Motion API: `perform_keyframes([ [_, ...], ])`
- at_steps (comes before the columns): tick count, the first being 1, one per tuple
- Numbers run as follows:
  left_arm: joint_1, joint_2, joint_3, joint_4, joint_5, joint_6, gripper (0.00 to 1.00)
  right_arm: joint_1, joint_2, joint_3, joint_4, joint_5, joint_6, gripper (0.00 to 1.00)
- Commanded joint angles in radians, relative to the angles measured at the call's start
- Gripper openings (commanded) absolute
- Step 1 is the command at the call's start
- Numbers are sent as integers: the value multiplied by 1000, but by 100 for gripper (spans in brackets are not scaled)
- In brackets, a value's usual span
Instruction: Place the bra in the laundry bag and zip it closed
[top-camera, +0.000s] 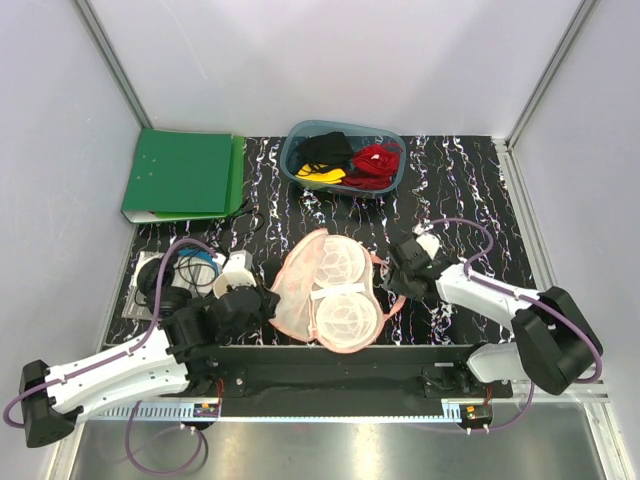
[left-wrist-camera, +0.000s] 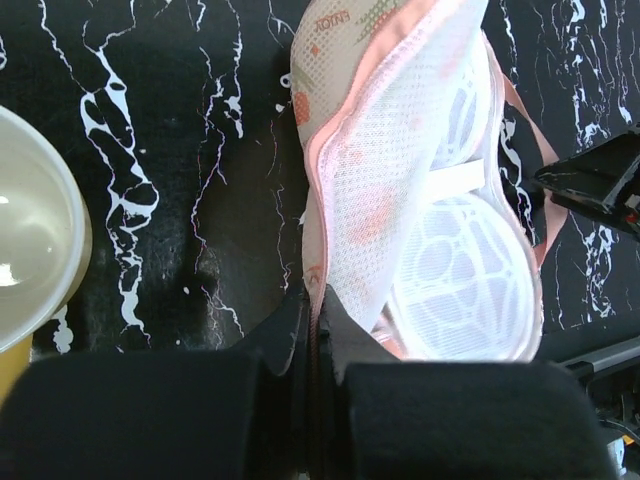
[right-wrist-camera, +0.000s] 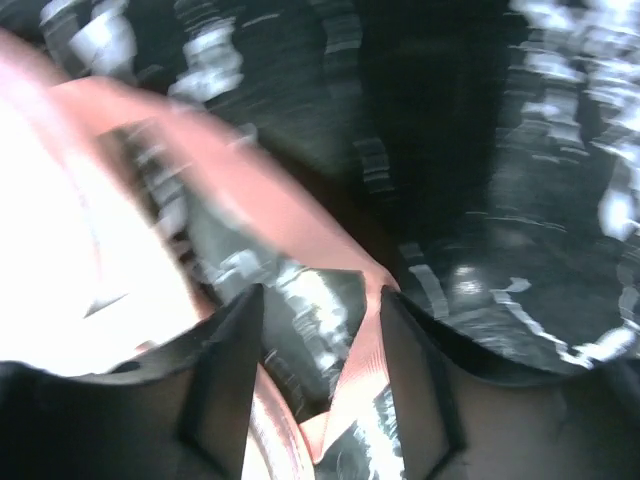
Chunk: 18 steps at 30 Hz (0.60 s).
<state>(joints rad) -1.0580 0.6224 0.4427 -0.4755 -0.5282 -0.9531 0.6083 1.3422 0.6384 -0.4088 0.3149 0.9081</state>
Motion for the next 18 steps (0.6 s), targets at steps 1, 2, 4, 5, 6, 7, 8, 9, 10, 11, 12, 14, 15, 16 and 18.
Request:
perform_keyframes([
  [1,4,-29,17,54,-21,28,0,4,-34,89,76,-224,-251,60],
  [2,6,-33,17,52,-24,25,0,4,-23,99,76,-230,-258,61],
  [4,4,-50,8,49,-33,17,0,4,-3,119,67,-203,-273,66],
  [5,4,-52,2,41,-56,4,0,1,23,127,45,-129,-261,67],
  [6,4,-53,-4,3,-75,-12,0,-10,37,144,21,-91,-244,67],
  [7,4,-53,-6,-15,-88,-27,0,-16,46,147,9,-67,-223,61],
  [8,6,-55,-7,-26,-101,-33,0,-24,63,149,8,-53,-219,59],
  [9,6,-56,-10,-35,-102,-32,0,-25,72,155,11,-43,-221,59],
  [10,6,-58,-12,-34,-101,-33,0,-25,84,158,21,-42,-232,59],
  [11,6,-62,-15,-34,-98,-38,0,-25,115,170,22,-31,-235,59],
  [12,6,-62,-15,-31,-96,-39,0,-27,135,178,24,-25,-241,60],
  [14,6,-62,-13,-31,-93,-41,0,-27,199,199,21,-11,-250,61],
  [15,6,-62,-16,-28,-93,-42,0,-28,221,207,21,-11,-247,61],
  [16,6,-64,-18,-29,-93,-44,0,-31,241,211,21,-10,-238,61],
  [18,6,-73,-22,-31,-92,-47,0,-39,288,219,4,9,-215,56],
])
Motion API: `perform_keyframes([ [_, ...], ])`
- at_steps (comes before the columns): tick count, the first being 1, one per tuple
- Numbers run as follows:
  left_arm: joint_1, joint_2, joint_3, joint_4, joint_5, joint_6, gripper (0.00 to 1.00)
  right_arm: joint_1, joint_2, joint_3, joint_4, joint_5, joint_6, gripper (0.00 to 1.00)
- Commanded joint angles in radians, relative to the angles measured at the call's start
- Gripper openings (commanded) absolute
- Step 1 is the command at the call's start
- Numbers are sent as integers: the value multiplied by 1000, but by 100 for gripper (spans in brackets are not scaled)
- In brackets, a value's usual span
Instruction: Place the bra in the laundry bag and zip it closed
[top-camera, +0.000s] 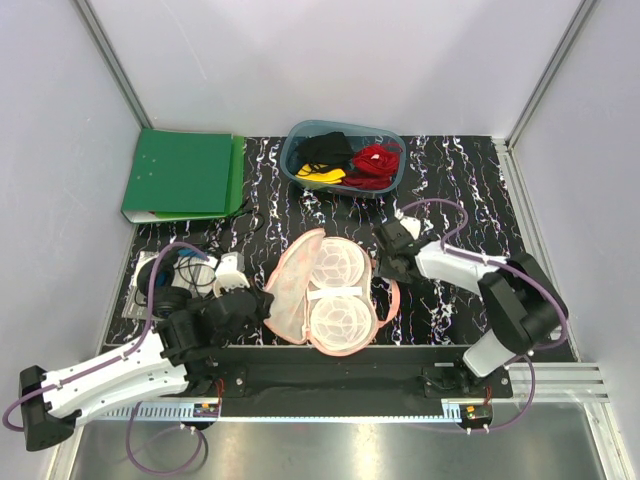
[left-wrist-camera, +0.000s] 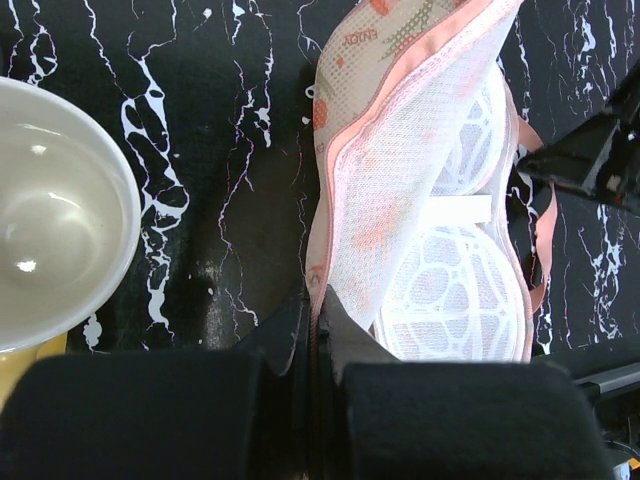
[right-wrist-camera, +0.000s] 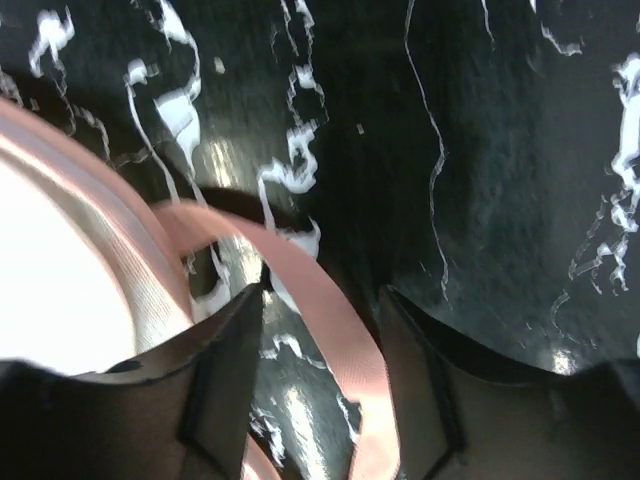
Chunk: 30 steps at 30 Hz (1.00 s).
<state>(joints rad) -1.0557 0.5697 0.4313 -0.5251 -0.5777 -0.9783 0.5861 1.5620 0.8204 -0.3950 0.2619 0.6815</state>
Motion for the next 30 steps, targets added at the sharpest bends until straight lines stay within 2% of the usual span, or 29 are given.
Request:
perform_keyframes([
  [1,3,-27,-12,16,-42,-23,0,-29,72,36,-19,103,47,52],
  [3,3,-39,-16,-18,-47,-52,0,-52,50,13,-50,147,75,42],
  [6,3,-71,-38,-52,-60,-94,0,-123,-31,-23,-93,215,78,39],
  [8,3,-83,-51,-52,-59,-97,0,-161,-111,-33,-88,192,56,37],
  [10,3,-74,-48,-52,-60,-86,10,-166,-169,-21,-116,195,27,37],
  [12,3,-65,-39,-59,-67,-66,15,-177,-194,19,-161,203,3,38],
  [14,3,-54,-23,-62,-70,-25,46,-180,-217,89,-192,211,-75,44],
  [15,3,-51,-10,-65,-73,-4,58,-180,-224,117,-197,189,-117,50],
  [16,3,-48,7,-70,-77,21,68,-178,-232,147,-199,144,-194,66],
  [17,3,-47,44,-73,-85,71,80,-180,-229,216,-205,128,-212,74],
  [19,3,-42,79,-66,-91,125,87,-180,-194,296,-202,62,-281,86],
  [21,3,-19,133,-50,-83,200,90,-180,-146,423,-167,13,-325,97],
  [23,3,5,167,-7,-53,282,89,-178,-51,539,-124,-59,-413,100],
  [27,5,82,192,49,-28,340,87,-178,166,805,-81,-194,-639,100],
  [28,6,93,190,68,8,371,87,-178,261,860,-79,-240,-677,99],
  [30,13,117,195,118,51,391,84,-178,350,1017,-82,-309,-808,96],
])
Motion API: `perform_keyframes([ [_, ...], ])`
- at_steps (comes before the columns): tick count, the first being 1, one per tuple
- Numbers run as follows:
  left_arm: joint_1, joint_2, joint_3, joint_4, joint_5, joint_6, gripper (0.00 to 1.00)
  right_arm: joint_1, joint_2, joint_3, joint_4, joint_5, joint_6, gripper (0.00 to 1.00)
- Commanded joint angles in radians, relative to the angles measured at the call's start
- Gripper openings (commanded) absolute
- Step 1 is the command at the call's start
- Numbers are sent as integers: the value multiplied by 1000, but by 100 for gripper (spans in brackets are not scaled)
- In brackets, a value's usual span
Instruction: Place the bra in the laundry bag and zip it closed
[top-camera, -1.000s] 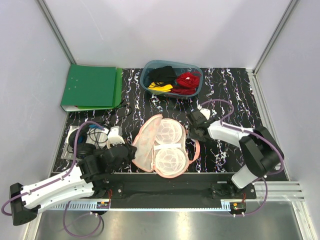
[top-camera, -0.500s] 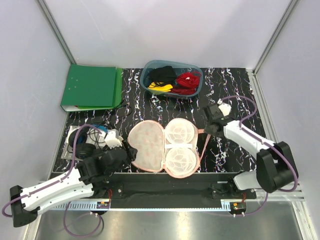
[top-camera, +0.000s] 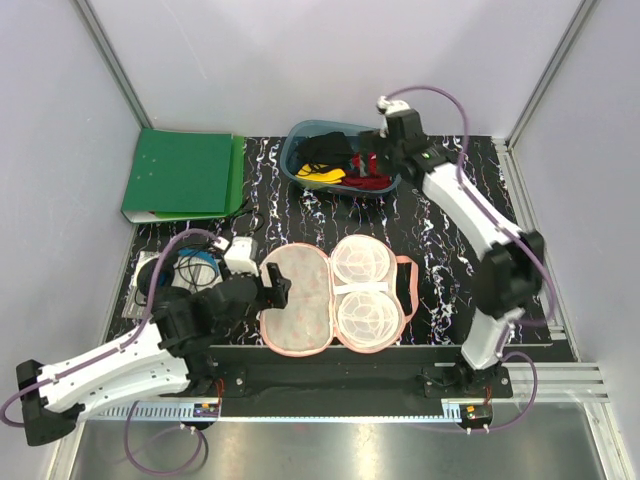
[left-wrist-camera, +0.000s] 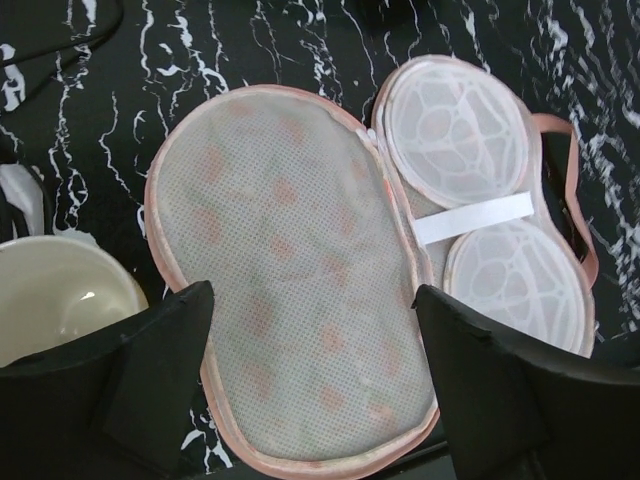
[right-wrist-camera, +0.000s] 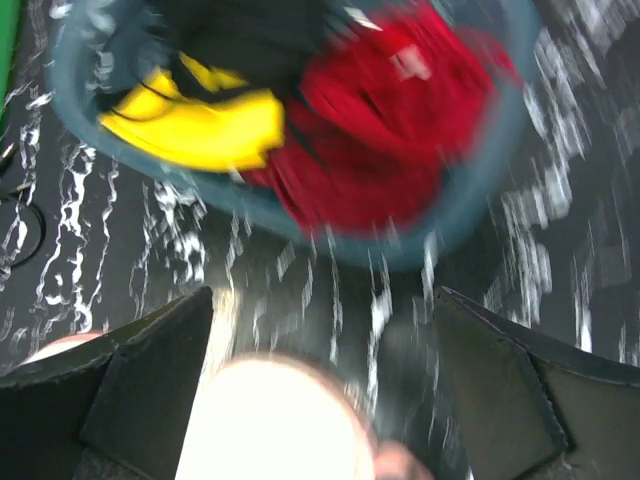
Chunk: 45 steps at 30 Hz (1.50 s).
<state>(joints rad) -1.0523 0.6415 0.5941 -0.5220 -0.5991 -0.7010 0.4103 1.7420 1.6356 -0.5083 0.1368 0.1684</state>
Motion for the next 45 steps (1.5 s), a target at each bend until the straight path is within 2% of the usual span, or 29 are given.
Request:
perform_keyframes([
  [1,14,66,33,128,115,120,84,-2,250,286,31,-237,-329,93],
  [6,58,87,42,180,223,130,84,-10,486,469,-2,-341,-567,73],
  [10,116,73,39,186,304,141,84,-16,593,596,-99,-434,-713,72],
  [14,181,61,26,188,372,153,84,-15,666,656,-185,-508,-857,72],
  [21,274,69,9,198,466,158,84,-16,790,744,-199,-535,-1000,72],
  [29,325,86,6,201,504,166,84,-13,876,849,-156,-646,-1093,64],
  [30,330,87,7,200,510,166,84,-11,899,883,-150,-661,-1095,61],
  [33,344,96,10,200,522,164,84,-5,929,924,-133,-672,-1100,38],
  [36,350,101,13,200,535,159,84,-4,927,922,-102,-683,-1095,31],
  [39,353,99,10,195,551,147,84,-2,906,923,-93,-678,-1078,14],
  [40,353,99,13,192,558,143,84,-4,893,920,-90,-677,-1064,3],
  [41,354,95,13,189,564,140,84,-5,857,911,-87,-672,-1035,0],
  [45,357,75,26,169,593,118,84,-4,743,836,-81,-689,-963,0],
])
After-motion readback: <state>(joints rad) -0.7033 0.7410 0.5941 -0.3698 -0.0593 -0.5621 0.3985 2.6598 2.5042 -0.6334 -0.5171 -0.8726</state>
